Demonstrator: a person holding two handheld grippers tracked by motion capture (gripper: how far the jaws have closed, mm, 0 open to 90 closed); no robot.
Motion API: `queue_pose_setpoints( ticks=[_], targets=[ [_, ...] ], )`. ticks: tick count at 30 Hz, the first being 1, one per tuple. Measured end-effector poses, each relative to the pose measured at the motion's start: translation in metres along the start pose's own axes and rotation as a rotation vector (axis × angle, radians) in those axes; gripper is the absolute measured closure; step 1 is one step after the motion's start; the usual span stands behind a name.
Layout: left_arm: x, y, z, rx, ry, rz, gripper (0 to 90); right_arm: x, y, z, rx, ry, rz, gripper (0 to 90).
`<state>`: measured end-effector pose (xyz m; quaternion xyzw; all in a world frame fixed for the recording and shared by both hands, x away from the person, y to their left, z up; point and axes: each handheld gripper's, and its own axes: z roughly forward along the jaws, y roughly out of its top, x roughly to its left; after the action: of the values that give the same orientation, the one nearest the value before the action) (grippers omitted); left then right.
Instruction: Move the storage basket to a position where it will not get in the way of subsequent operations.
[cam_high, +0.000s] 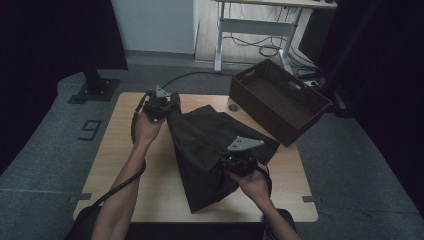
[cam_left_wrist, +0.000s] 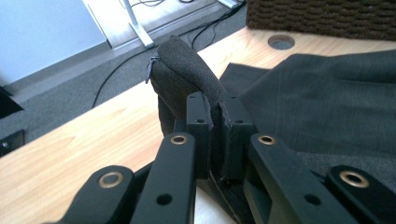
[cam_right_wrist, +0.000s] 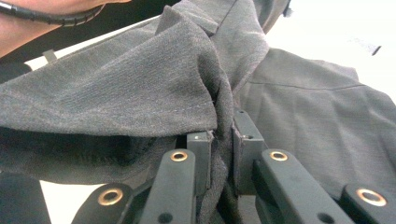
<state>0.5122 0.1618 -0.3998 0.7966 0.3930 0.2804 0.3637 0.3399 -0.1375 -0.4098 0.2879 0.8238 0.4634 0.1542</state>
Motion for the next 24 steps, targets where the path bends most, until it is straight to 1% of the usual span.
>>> queue_pose_setpoints(
  ticks=[1, 4, 6, 8, 10, 13, 15, 20, 24],
  targets=[
    [0.0, 0.003, 0.0, 0.003, -0.003, 0.009, 84.2, -0.002, 0.001, -0.002, -0.004, -0.006, 0.0, 80.6],
    [-0.004, 0.01, 0.002, -0.015, -0.005, 0.008, 84.2, -0.007, 0.003, -0.009, -0.017, -0.023, 0.003, 80.6],
    [-0.005, 0.016, 0.003, -0.015, -0.006, 0.021, 84.2, -0.01, 0.004, -0.013, -0.026, -0.033, 0.005, 80.6],
    [-0.007, 0.022, 0.004, -0.024, -0.008, 0.022, 84.2, -0.013, 0.006, -0.017, -0.032, -0.045, 0.007, 80.6],
    [-0.009, 0.027, 0.005, -0.034, -0.011, 0.025, 84.3, -0.017, 0.008, -0.022, -0.036, -0.058, 0.008, 80.6],
    [-0.012, 0.036, 0.008, -0.039, -0.014, 0.041, 84.3, -0.025, 0.009, -0.029, -0.047, -0.08, 0.016, 80.6],
    [-0.014, 0.044, 0.011, -0.049, -0.025, 0.039, 84.3, -0.03, 0.01, -0.033, -0.051, -0.093, 0.026, 80.6],
    [-0.021, 0.058, 0.023, -0.047, -0.037, 0.055, 84.2, -0.044, 0.009, -0.041, -0.06, -0.127, 0.051, 80.6],
    [-0.025, 0.066, 0.036, -0.045, -0.051, 0.048, 84.1, -0.057, 0.004, -0.043, -0.052, -0.149, 0.078, 80.6]
  ],
)
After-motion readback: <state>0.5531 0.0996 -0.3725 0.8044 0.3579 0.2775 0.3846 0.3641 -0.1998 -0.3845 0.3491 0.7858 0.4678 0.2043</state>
